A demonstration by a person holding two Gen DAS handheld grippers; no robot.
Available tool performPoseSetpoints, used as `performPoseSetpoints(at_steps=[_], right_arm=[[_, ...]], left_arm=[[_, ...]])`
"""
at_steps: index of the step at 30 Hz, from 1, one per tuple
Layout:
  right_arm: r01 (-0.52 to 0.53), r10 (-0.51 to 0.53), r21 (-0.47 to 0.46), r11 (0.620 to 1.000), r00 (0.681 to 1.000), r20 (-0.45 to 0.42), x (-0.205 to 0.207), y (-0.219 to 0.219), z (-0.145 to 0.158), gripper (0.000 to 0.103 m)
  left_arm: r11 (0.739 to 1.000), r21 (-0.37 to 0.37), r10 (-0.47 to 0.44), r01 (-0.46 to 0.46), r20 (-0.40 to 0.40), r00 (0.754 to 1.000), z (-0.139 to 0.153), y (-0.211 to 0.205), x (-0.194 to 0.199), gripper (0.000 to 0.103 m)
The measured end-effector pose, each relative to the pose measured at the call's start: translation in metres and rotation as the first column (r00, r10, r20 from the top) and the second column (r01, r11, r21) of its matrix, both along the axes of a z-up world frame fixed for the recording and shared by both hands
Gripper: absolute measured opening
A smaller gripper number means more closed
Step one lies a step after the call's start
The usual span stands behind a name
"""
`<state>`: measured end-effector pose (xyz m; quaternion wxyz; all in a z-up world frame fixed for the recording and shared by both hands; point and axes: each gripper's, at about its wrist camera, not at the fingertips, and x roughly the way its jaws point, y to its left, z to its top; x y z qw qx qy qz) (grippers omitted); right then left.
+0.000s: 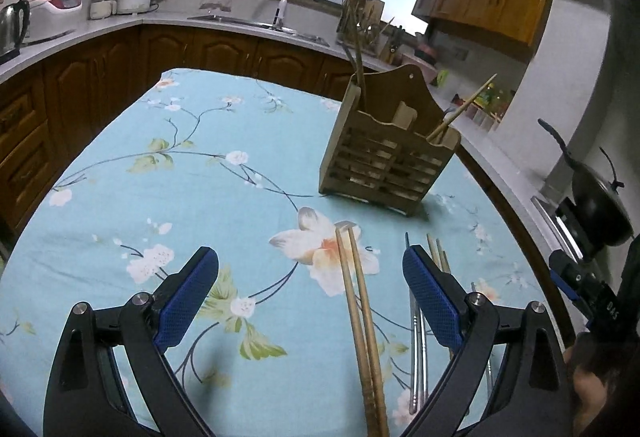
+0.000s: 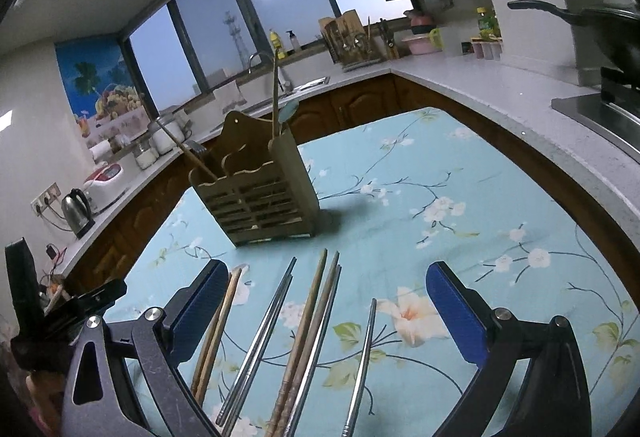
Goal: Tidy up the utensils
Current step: 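Move both open grippers back over the remaining chopsticks, then close the left gripper on a wooden chopstick while the right gripper grasps another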
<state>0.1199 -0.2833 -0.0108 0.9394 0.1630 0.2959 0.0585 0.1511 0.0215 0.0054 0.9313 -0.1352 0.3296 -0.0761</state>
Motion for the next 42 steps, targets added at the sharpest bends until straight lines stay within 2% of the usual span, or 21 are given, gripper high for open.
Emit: performPoseSetpoints(at_steps=[4, 7, 13, 15, 16, 18, 24, 35, 38, 40, 42], right_arm=[[-0.019, 0.018, -0.02, 1.0, 1.0, -0.016, 0.008, 0.008, -0.002, 0.099], [-0.033, 0.032, -0.036, 0.999, 0.999, -0.034, 0.015, 0.013, -0.004, 0.092], [-0.08, 0.075, -0.051, 0.996, 0.993, -0.093, 0.037, 0.026, -0.011, 0.061], [-0.105, 0.098, -0.048, 0.993, 0.987, -0.127, 0.049, 0.032, -0.017, 0.049], [-0.113, 0.106, -0.048, 0.992, 0.984, -0.14, 0.053, 0.034, -0.019, 0.046], [-0.134, 0.123, -0.05, 0.99, 0.977, -0.175, 0.062, 0.039, -0.026, 0.035], [-0.176, 0.162, -0.033, 0.984, 0.952, -0.26, 0.086, 0.05, -0.047, 0.027], [-0.192, 0.155, -0.064, 0.979, 0.913, -0.377, 0.124, 0.056, -0.076, 0.021], [-0.198, 0.151, -0.084, 0.977, 0.911, -0.384, 0.129, 0.059, -0.08, 0.02], [-0.199, 0.149, -0.093, 0.976, 0.911, -0.384, 0.13, 0.061, -0.079, 0.02], [-0.203, 0.143, -0.123, 0.972, 0.915, -0.378, 0.131, 0.065, -0.08, 0.014]], left_arm=[[1.0, 0.024, -0.008, 0.008, -0.03, 1.0, -0.003, -0.003, 0.009, 0.095], [0.999, 0.038, -0.028, 0.031, -0.058, 0.998, -0.006, -0.007, 0.017, 0.09], [0.995, 0.052, -0.08, 0.087, -0.128, 0.989, -0.014, -0.02, 0.039, 0.073], [0.992, 0.057, -0.099, 0.108, -0.151, 0.984, -0.018, -0.026, 0.047, 0.069], [0.991, 0.055, -0.108, 0.118, -0.161, 0.981, -0.02, -0.029, 0.05, 0.066], [0.989, 0.049, -0.127, 0.138, -0.185, 0.974, -0.024, -0.034, 0.059, 0.061], [0.981, 0.06, -0.162, 0.182, -0.245, 0.956, -0.037, -0.048, 0.081, 0.046], [0.969, 0.073, -0.199, 0.234, -0.321, 0.926, -0.064, -0.065, 0.11, 0.028], [0.966, 0.094, -0.204, 0.243, -0.307, 0.93, -0.065, -0.068, 0.112, 0.026], [0.963, 0.109, -0.204, 0.246, -0.301, 0.932, -0.066, -0.071, 0.114, 0.018], [0.959, 0.133, -0.202, 0.249, -0.297, 0.934, -0.066, -0.074, 0.115, 0.01]])
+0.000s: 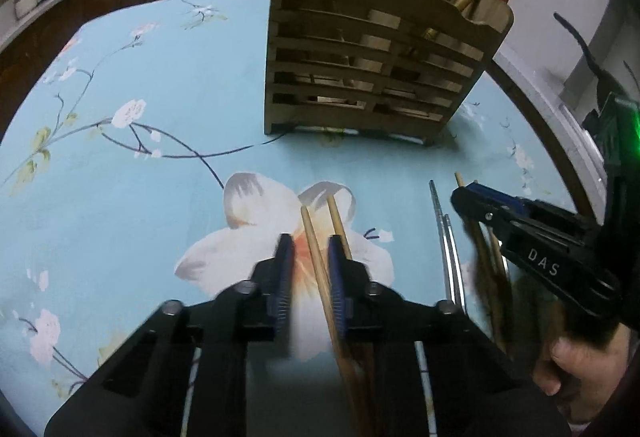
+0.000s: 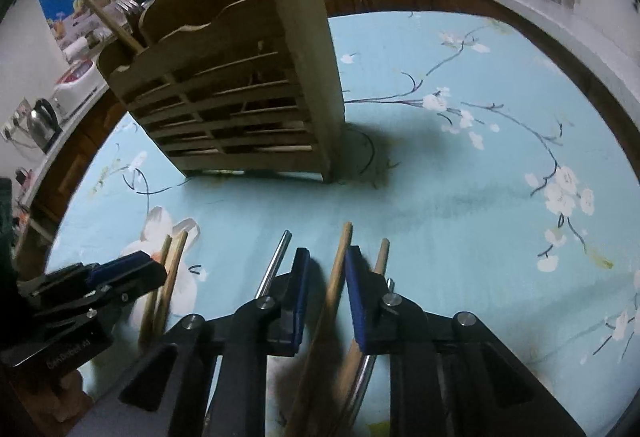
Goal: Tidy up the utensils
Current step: 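Close the left gripper on a wooden chopstick while the right gripper grasps another, then lift both held chopsticks upright and carry them over the wooden holder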
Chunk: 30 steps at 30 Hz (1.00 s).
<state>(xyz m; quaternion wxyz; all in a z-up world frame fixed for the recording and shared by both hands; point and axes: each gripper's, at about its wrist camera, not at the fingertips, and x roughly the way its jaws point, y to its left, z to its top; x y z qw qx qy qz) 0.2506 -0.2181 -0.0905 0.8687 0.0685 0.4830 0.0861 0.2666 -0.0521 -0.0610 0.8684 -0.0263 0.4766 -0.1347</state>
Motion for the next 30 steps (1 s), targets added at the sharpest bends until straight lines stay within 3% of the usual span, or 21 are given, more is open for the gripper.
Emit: performPoseSetpoints(at_steps=[5, 11, 18, 23, 30], right_arm=[[-0.002, 0.003, -0.05, 0.999, 1.0, 0.018, 0.0, 0.005, 0.0, 0.009], [0.012, -0.014, 0.039, 0.999, 0.999, 0.033, -0.007, -0.003, 0.011, 0.006], [-0.006, -0.011, 0.131, 0.991, 0.991, 0.131, -0.036, -0.012, 0.061, 0.005], [-0.029, -0.006, 0.159, 0.987, 0.977, 0.211, -0.057, -0.016, 0.099, 0.005], [-0.03, -0.026, 0.179, 0.983, 0.953, 0.303, -0.073, -0.022, 0.136, 0.005]], left_arm=[[1.0, 0.007, -0.015, 0.015, 0.001, 1.0, 0.001, 0.002, 0.003, 0.006], [0.998, -0.06, -0.002, 0.002, 0.01, 1.0, 0.015, 0.017, -0.007, 0.004], [0.989, -0.148, 0.004, 0.011, 0.102, 0.995, 0.061, 0.032, -0.034, 0.004], [0.982, -0.188, 0.008, 0.026, 0.181, 0.983, 0.099, 0.043, -0.055, 0.004], [0.974, -0.226, 0.038, 0.018, 0.241, 0.97, 0.131, 0.059, -0.078, 0.004]])
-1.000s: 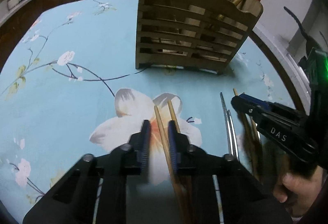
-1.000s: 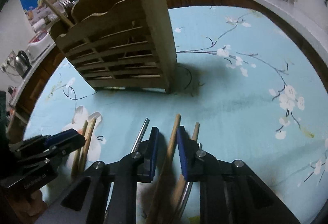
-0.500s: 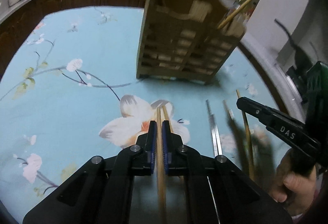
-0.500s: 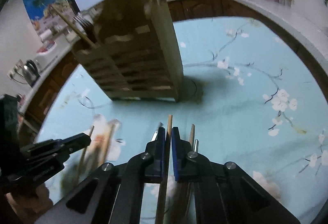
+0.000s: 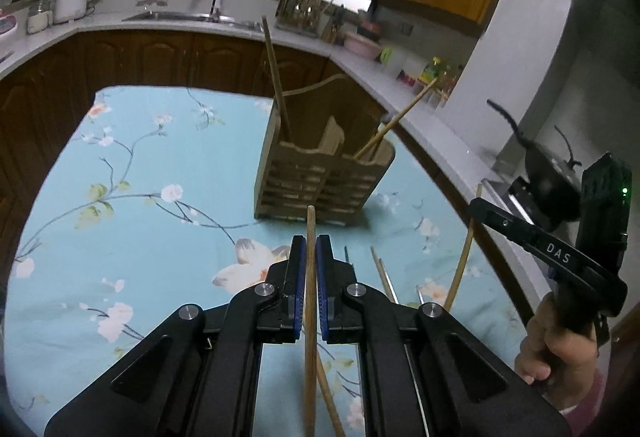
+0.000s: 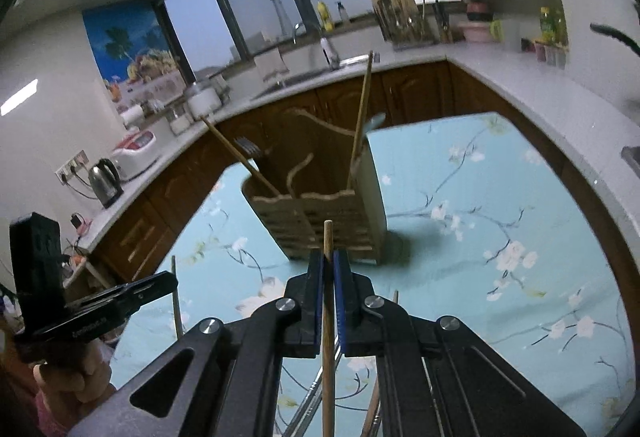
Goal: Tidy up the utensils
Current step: 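Lift both held chopsticks upright and carry them over the wooden holder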
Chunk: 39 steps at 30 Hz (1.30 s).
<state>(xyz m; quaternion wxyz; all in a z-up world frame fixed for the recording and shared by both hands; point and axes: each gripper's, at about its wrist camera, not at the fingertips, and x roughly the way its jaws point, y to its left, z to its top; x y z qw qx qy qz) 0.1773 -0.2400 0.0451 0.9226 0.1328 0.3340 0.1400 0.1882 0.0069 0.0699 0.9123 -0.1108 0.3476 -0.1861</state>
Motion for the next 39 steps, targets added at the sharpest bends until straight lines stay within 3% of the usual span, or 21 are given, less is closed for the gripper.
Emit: performPoseSetpoints(at_steps=[16, 39], right_arm=[[0.022, -0.024, 0.018, 1.0, 0.993, 0.116, -0.021, -0.012, 0.038, 0.005], [0.036, -0.042, 0.035, 0.999, 0.981, 0.187, -0.007, -0.015, 0.063, 0.005]], left_arm=[[0.998, -0.036, 0.046, -0.043, 0.108, 0.993, 0.038, 0.017, -0.029, 0.004], [0.995, -0.071, 0.087, -0.075, 0.194, 0.977, 0.069, 0.025, -0.017, 0.004]])
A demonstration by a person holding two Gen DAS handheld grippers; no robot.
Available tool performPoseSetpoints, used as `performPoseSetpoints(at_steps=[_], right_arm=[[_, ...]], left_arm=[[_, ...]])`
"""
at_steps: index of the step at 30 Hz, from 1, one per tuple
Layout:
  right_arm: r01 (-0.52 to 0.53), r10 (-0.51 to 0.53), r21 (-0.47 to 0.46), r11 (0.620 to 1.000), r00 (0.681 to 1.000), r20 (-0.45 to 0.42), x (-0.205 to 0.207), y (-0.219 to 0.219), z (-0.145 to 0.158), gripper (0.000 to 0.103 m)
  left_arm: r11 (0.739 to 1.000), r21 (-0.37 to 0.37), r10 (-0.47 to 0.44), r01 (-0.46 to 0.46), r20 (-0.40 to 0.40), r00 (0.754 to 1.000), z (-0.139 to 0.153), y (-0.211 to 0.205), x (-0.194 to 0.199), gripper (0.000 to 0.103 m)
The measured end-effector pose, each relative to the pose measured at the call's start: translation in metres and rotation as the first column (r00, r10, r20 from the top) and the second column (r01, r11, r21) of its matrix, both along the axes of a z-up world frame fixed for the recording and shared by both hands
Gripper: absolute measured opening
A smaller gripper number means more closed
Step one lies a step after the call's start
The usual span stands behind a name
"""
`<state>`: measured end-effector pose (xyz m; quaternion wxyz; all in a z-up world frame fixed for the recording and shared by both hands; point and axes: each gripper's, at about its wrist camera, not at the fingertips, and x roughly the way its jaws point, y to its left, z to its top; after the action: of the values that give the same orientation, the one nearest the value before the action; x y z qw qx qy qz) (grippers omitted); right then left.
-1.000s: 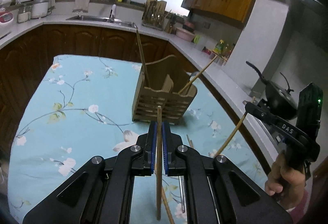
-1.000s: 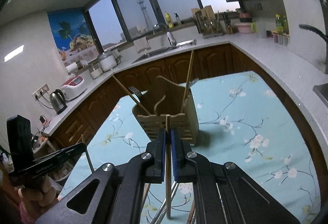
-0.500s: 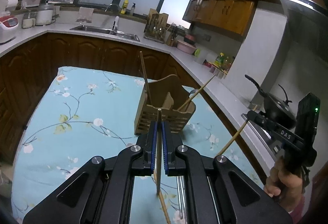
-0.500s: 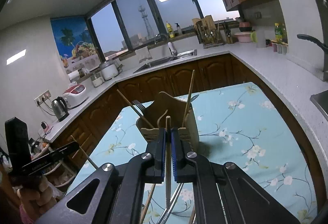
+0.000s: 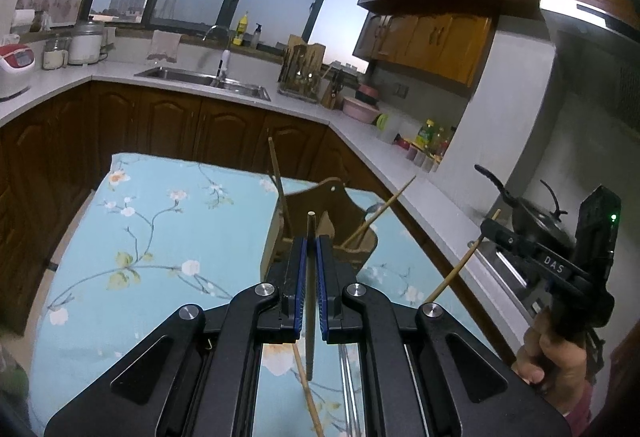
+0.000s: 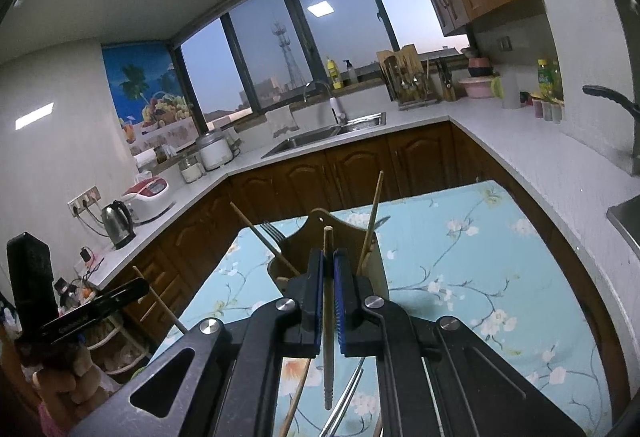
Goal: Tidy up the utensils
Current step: 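Lift both held chopsticks upright and carry them over the wooden holder, then lower the chopsticks into the holder and open both grippers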
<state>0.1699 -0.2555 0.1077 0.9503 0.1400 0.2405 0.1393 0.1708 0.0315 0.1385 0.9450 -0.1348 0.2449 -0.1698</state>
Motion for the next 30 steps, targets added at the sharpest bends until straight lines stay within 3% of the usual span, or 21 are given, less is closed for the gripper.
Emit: performPoseSetpoints(at_steps=[10, 20, 24, 30], right_arm=[[0.024, -0.024, 0.006, 1.0, 0.998, 0.063, 0.022, -0.006, 0.024, 0.005], [0.091, -0.093, 0.019, 0.996, 0.982, 0.162, 0.07, -0.01, 0.059, 0.005], [0.122, -0.121, 0.007, 0.993, 0.976, 0.179, 0.09, -0.008, 0.059, 0.005], [0.144, -0.141, -0.007, 0.99, 0.978, 0.155, 0.108, -0.004, 0.031, 0.005]], left_arm=[[0.999, -0.021, 0.035, -0.034, 0.086, 0.996, 0.035, 0.004, 0.024, 0.004], [0.996, -0.044, 0.083, -0.076, 0.188, 0.979, 0.079, -0.002, 0.081, 0.004], [0.995, -0.042, 0.097, -0.09, 0.191, 0.977, 0.075, -0.009, 0.106, 0.004], [0.991, -0.046, 0.135, -0.129, 0.142, 0.981, 0.038, -0.014, 0.132, 0.004]])
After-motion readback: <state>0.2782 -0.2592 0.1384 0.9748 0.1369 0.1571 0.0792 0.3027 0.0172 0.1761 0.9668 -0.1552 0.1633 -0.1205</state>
